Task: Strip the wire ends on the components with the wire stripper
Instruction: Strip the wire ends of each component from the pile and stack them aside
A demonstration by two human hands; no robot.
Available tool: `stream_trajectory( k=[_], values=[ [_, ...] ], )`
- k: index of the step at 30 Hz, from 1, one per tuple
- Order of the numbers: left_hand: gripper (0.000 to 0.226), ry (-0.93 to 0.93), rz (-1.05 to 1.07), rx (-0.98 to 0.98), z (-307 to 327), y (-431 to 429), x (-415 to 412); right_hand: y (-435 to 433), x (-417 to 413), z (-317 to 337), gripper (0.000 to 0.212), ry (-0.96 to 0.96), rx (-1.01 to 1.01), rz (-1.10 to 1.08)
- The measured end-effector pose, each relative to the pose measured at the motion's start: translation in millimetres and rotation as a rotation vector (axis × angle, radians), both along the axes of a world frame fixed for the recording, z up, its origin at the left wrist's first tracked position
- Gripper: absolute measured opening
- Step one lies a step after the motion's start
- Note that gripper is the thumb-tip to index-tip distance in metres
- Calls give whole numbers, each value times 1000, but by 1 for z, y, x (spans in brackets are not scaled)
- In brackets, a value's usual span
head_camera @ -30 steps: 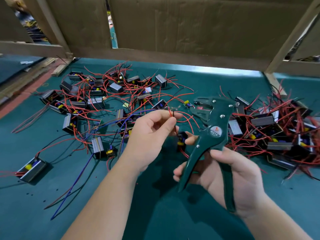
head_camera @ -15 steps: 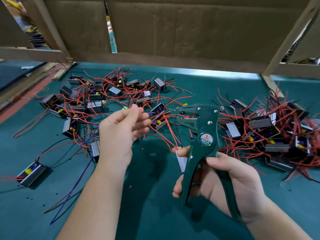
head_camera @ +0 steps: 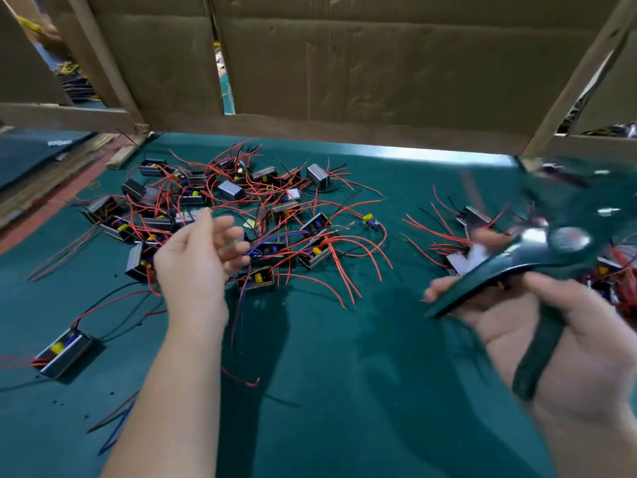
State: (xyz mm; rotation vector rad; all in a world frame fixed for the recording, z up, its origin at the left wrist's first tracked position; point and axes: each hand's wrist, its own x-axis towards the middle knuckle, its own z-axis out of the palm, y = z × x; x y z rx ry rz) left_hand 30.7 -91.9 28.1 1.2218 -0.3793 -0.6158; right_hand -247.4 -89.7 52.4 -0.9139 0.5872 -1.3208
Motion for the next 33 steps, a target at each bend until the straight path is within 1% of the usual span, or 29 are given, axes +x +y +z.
stream_trajectory(
  k=[1,2,3,4,6,7,9,11,13,15,17,19,21,25,28,30,32,33],
  values=[
    [28,-25,3,20,-1,-2,-2,-5,-7,-2,69,40,6,-89],
    [22,-61,14,36,-4,-3,-3,-9,-13,-3,56,77,40,-154],
    [17,-117,24,58,-6,-4,-3,-12,-17,-4,46,104,84,-188],
    [21,-194,32,82,-7,-5,-3,-13,-18,-3,41,107,127,-196],
    [38,-325,37,104,-12,-4,-5,-16,-20,-7,50,114,167,-203],
    [44,-369,31,107,-13,-3,-5,-17,-21,-9,48,134,145,-205],
    [47,-451,9,98,-15,-1,-6,-15,-17,-13,24,183,35,-187],
    [44,-621,7,116,-15,1,-4,-11,-14,-18,29,224,-69,-189],
    [42,-775,6,132,-14,3,-3,-9,-8,-19,34,247,-96,-184],
    [44,-913,-76,197,-15,3,0,-8,-6,-20,33,249,-85,-183],
    [48,-1106,-222,350,-18,3,1,-10,-7,-21,31,221,-42,-173],
    [52,-1269,-338,538,-21,3,-1,-11,-9,-22,35,189,8,-131],
    [51,-1297,-388,645,-22,3,0,-11,-9,-20,44,160,36,-93],
    [33,-1213,-358,664,-19,4,2,-9,-5,-20,54,112,38,-38],
    [25,-1237,-224,676,-20,3,-1,-8,-2,-21,56,100,44,-13],
    [32,-1249,-83,663,-21,2,-3,-7,-1,-21,53,102,53,-3],
    [38,-1178,70,649,-20,3,0,-7,-1,-21,49,107,66,1],
    [44,-1146,110,650,-19,4,2,-7,-1,-21,47,109,69,3]
  ],
)
